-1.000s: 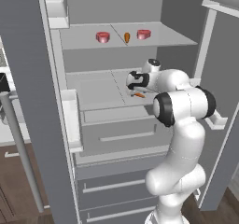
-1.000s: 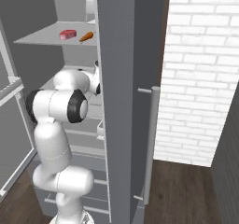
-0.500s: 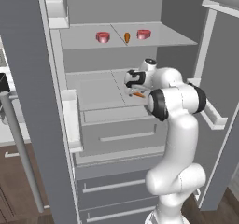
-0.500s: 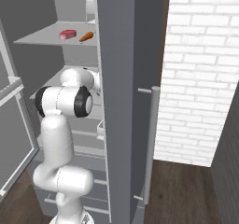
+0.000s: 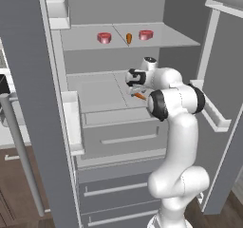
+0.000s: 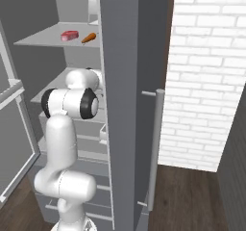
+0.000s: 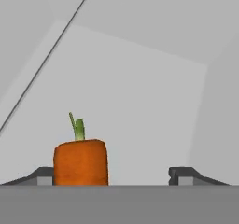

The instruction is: Place one carrot and one steak in each tupperware on the nearby counter, to pack two identical lunches.

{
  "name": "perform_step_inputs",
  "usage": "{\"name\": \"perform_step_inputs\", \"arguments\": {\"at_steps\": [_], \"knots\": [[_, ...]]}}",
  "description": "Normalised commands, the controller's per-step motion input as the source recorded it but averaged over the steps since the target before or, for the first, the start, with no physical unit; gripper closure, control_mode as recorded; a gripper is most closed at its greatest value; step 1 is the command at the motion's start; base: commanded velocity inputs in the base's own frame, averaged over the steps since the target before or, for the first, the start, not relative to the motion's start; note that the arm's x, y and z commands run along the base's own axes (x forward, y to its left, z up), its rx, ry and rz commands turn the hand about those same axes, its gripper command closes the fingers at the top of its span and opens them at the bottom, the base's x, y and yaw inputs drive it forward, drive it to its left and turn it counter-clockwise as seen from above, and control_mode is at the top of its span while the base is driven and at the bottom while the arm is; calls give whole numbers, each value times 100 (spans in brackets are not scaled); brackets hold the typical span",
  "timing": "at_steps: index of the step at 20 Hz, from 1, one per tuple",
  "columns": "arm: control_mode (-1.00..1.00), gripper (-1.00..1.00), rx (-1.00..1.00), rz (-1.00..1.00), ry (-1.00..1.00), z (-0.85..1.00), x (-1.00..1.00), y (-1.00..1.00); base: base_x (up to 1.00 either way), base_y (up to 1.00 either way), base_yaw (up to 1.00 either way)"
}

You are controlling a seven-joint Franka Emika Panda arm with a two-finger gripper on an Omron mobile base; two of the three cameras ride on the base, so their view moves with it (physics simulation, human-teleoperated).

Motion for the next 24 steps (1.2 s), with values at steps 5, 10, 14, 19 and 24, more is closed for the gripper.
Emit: {"name": "perform_step_inputs", "arguments": {"at_steps": [5,10,14,19,24], "knots": [[-100,100,-9,0,0,-75,-42,34,0,0,0],[-100,100,0,0,0,-35,-53,12,0,0,0],[-100,100,0,0,0,-1,-52,2,0,0,0],[-100,100,0,0,-6,1,-100,16,0,0,0],[-100,100,0,0,-10,8,-100,12,0,0,0]]}}
